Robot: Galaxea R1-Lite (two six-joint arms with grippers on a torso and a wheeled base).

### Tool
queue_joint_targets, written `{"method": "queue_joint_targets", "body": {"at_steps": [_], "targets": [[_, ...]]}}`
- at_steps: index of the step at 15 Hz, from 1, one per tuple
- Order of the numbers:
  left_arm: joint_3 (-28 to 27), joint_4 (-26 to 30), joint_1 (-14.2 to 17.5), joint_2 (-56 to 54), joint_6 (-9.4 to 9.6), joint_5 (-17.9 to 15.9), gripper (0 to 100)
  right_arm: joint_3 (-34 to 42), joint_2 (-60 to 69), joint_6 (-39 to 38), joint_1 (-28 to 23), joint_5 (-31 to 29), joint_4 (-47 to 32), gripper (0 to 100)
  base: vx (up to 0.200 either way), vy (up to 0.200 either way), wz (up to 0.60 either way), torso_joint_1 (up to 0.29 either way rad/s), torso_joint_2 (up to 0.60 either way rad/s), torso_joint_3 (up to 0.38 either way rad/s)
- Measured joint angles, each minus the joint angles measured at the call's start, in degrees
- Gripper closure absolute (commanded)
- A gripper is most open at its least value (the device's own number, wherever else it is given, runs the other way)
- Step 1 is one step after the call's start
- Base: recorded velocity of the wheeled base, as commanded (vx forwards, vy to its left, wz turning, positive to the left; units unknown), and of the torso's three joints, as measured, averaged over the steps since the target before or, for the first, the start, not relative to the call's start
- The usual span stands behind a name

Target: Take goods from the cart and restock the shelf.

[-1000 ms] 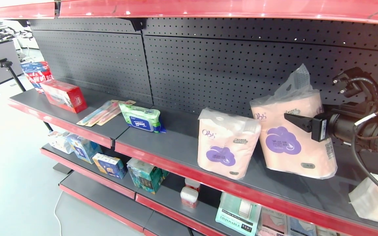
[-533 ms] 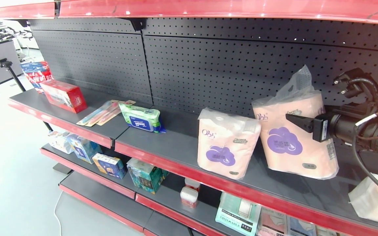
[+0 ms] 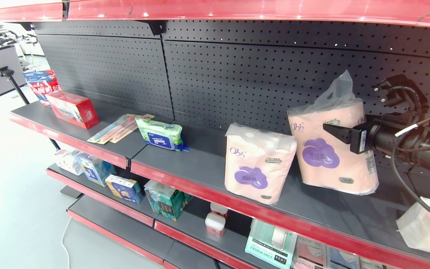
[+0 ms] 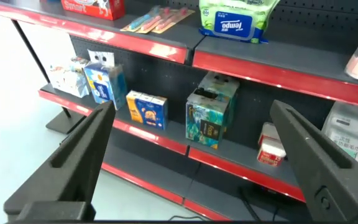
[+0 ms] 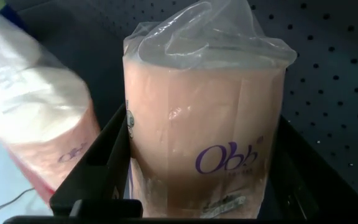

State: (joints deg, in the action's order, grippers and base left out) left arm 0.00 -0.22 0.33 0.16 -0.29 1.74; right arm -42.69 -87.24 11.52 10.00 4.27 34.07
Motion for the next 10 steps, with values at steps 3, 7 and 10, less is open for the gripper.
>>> {"method": "queue_joint_targets", "body": {"at_steps": [3,7,10], "targets": [[0.0,0.0,0.0,-0.05,-0.02,0.0,0,-2.32,-4.02,0.0,-1.1,2.82,1.94,100,0.0,0.0,0.0,0.0,0.0,0.0],[0.0,-0.02,-0.02,-0.05,-0.02,0.0,0,-6.07,-9.01,-0.06,-2.51,8.9,2.05,100,0.0,0.0,0.0,0.0,0.0,0.0],[0.0,-0.02,0.02,-0.05,-0.02,0.0,0,-9.4,-12.29,0.18,-3.66,13.65,2.11,100,0.0,0.0,0.0,0.0,0.0,0.0]]}}
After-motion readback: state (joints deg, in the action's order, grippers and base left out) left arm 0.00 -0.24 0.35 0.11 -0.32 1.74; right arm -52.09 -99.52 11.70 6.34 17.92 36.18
